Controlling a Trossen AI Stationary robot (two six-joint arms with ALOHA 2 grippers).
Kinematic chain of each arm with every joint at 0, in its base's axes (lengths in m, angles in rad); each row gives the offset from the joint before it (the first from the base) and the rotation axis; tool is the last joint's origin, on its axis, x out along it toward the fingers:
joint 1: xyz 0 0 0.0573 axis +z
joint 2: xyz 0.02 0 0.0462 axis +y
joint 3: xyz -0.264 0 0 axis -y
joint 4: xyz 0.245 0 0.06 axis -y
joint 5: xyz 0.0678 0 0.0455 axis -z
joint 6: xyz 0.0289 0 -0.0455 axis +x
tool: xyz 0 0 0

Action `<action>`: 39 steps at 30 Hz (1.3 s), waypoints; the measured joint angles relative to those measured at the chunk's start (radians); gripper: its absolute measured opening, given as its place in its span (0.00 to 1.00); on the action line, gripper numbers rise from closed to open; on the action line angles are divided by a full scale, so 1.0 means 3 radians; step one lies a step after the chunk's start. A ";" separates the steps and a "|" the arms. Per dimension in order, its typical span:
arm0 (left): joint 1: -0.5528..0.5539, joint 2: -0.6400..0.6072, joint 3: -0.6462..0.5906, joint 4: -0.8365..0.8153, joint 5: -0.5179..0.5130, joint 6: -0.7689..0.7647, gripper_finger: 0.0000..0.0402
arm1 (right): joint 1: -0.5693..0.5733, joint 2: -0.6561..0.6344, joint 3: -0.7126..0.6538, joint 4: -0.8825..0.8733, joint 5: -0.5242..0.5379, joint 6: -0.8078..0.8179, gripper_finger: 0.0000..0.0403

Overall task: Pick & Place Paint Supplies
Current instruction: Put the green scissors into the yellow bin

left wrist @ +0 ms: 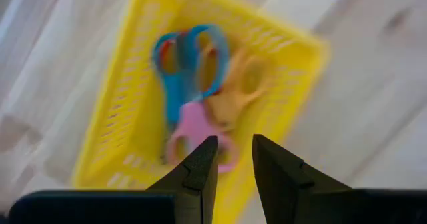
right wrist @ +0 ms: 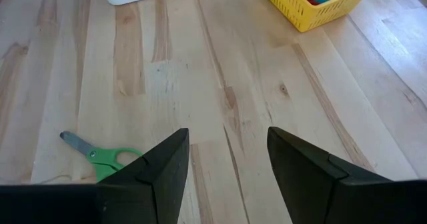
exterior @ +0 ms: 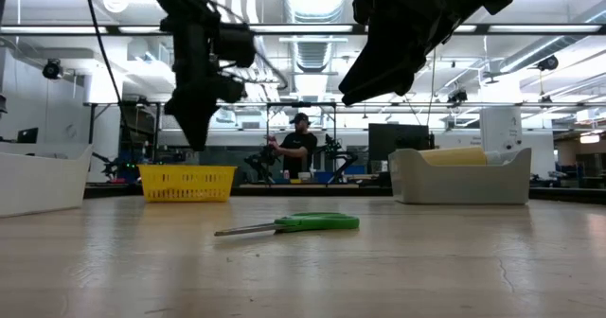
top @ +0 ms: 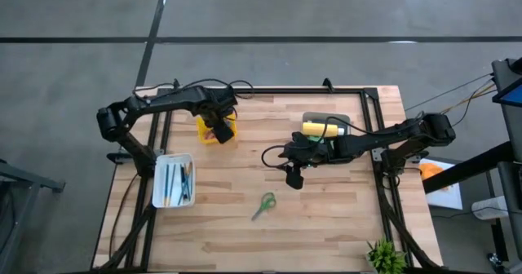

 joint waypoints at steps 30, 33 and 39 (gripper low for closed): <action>-0.2148 0.0039 0.0071 0.1566 -0.0549 -0.1204 0.24 | 0.0001 0.0000 0.0000 0.0003 -0.0001 0.0000 0.50; -0.2170 0.0037 -0.0035 0.1912 -0.0570 -0.1199 0.24 | 0.0001 0.0001 0.0000 0.0003 -0.0001 -0.0001 0.50; -0.2260 0.0039 -0.0455 0.2682 -0.0709 -0.1186 0.24 | 0.0001 0.0000 0.0000 0.0000 0.0000 0.0000 0.50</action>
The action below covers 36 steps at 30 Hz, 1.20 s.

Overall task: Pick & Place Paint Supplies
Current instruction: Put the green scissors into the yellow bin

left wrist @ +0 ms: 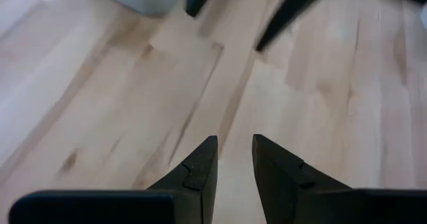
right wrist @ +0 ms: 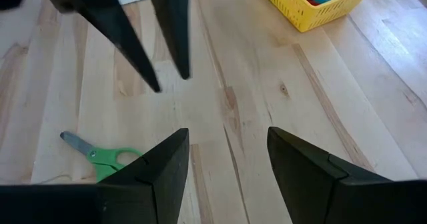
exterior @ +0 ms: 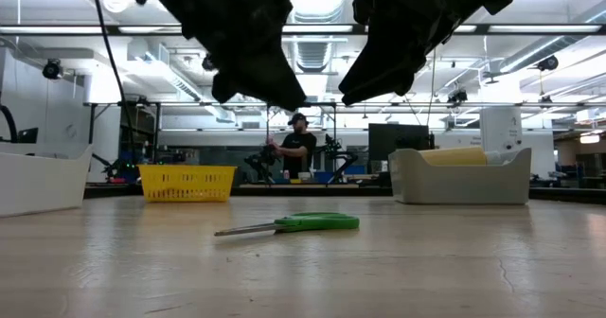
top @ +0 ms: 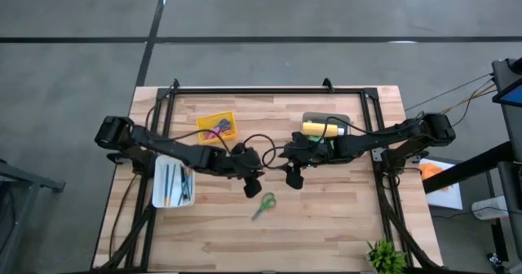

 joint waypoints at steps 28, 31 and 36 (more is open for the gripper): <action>-0.0308 0.0898 0.0077 0.0487 0.0029 0.0008 0.24 | -0.0001 0.0000 0.0000 -0.0002 -0.0001 0.0000 0.50; -0.0343 0.0926 0.0074 0.0471 0.0025 -0.0002 0.24 | -0.0001 0.0001 0.0000 -0.0001 -0.0001 0.0000 0.50; -0.0339 0.0924 0.0051 0.0450 0.0032 -0.0094 0.24 | -0.0001 0.0000 0.0000 -0.0002 -0.0002 0.0000 0.50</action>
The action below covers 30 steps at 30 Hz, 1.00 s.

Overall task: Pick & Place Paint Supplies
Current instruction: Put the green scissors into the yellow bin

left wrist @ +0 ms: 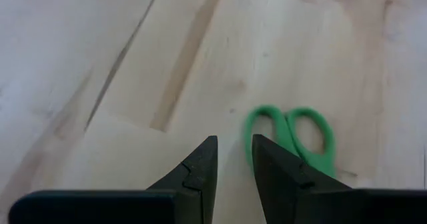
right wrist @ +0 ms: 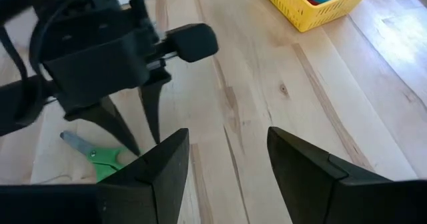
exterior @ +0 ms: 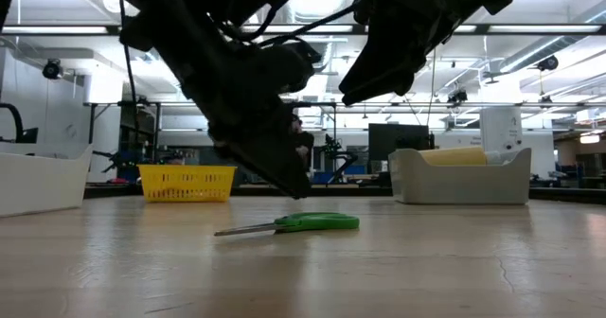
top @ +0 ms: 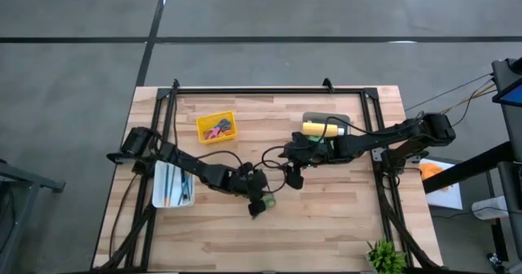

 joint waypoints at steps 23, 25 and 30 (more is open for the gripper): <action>-0.0006 0.0132 -0.0003 -0.0037 0.0113 -0.0005 0.24 | 0.0000 0.0001 0.0000 -0.0002 -0.0001 -0.0001 0.50; -0.0004 0.0132 -0.0003 -0.0038 0.0111 0.0004 0.24 | 0.0000 0.0001 0.0000 0.0000 -0.0001 -0.0001 0.50; -0.0004 0.0132 -0.0003 -0.0044 0.0099 0.0004 0.24 | 0.0001 0.0001 0.0000 0.0000 -0.0001 -0.0001 0.50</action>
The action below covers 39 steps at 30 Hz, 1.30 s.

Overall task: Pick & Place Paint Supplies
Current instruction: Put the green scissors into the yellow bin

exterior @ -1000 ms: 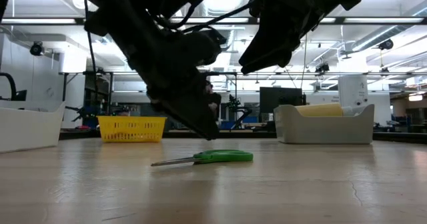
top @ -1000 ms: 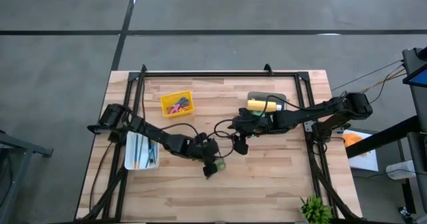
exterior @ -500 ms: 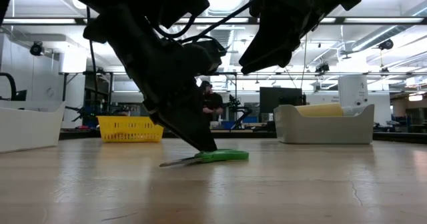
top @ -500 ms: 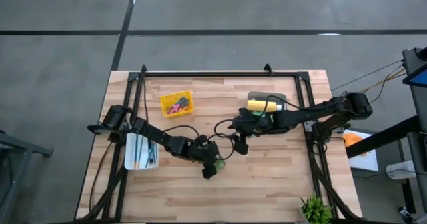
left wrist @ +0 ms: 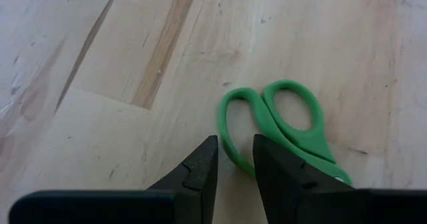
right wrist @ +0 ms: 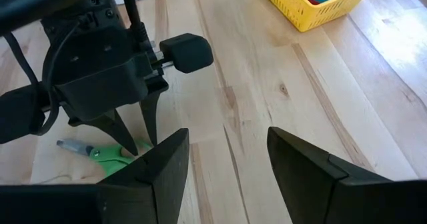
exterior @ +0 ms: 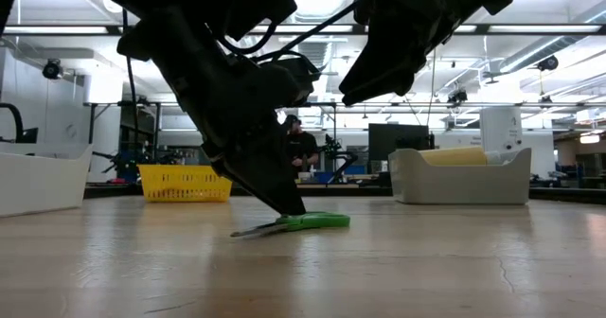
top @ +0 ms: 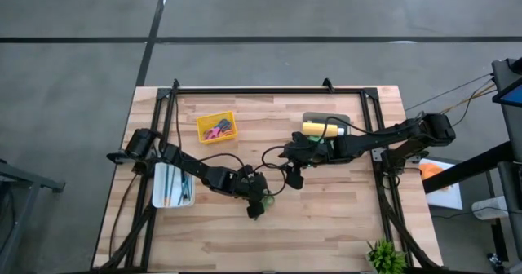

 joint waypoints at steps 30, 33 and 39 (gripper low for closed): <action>0.0004 -0.0001 0.0000 -0.0092 -0.0061 0.0062 0.01 | 0.0000 -0.0001 0.0000 0.0001 0.0000 0.0001 0.50; 0.0004 -0.0001 0.0000 -0.0092 -0.0061 0.0062 0.01 | 0.0000 0.0000 0.0000 0.0001 0.0000 0.0001 0.50; 0.0003 -0.0008 0.0001 -0.0098 -0.0062 0.0062 0.01 | -0.0001 0.0000 0.0000 0.0001 0.0000 0.0001 0.50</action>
